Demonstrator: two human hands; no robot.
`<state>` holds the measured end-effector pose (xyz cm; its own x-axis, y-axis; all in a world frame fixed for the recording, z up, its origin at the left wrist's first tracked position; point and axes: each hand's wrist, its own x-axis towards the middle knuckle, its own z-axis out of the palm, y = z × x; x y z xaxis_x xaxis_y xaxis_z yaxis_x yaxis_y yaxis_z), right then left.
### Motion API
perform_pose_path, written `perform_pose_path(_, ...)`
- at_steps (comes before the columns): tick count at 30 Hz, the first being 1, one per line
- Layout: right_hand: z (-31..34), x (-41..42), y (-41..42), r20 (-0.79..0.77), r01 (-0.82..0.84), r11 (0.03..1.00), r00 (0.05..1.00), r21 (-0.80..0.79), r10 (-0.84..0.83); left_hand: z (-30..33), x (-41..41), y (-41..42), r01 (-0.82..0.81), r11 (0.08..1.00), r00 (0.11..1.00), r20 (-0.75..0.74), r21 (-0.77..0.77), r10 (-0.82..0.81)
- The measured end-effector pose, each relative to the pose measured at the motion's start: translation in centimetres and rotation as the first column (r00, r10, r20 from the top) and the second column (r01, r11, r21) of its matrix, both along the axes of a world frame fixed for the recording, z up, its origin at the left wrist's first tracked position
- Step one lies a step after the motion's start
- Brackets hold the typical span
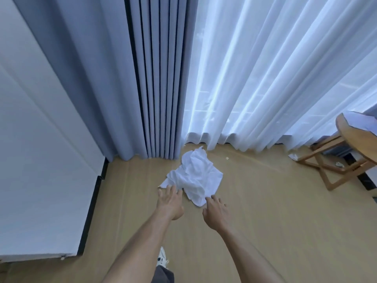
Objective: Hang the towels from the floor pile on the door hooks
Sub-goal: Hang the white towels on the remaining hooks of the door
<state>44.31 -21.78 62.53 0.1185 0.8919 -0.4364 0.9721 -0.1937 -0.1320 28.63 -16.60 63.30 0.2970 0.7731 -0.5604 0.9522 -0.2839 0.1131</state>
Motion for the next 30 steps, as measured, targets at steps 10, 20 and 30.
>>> perform_pose_path(10, -2.5, 3.8, 8.7, -0.064, 0.050, 0.998, 0.997, -0.041, -0.053, -2.1, 4.9, 8.9, 0.081, 0.995, 0.996, 0.041, -0.057, -0.078)
perform_pose_path(20, -9.1, 10.0, 19.2, -0.098, -0.070, 0.985, 0.994, -0.154, 0.055, -7.9, 10.0, 16.8, -0.064, 0.984, 0.998, -0.003, -0.168, 0.064)
perform_pose_path(30, -25.7, 12.6, 25.0, -0.111, -0.116, 0.966, 0.990, -0.230, 0.092, -24.3, 11.2, 21.3, -0.112, 0.958, 0.991, -0.094, -0.265, 0.090)
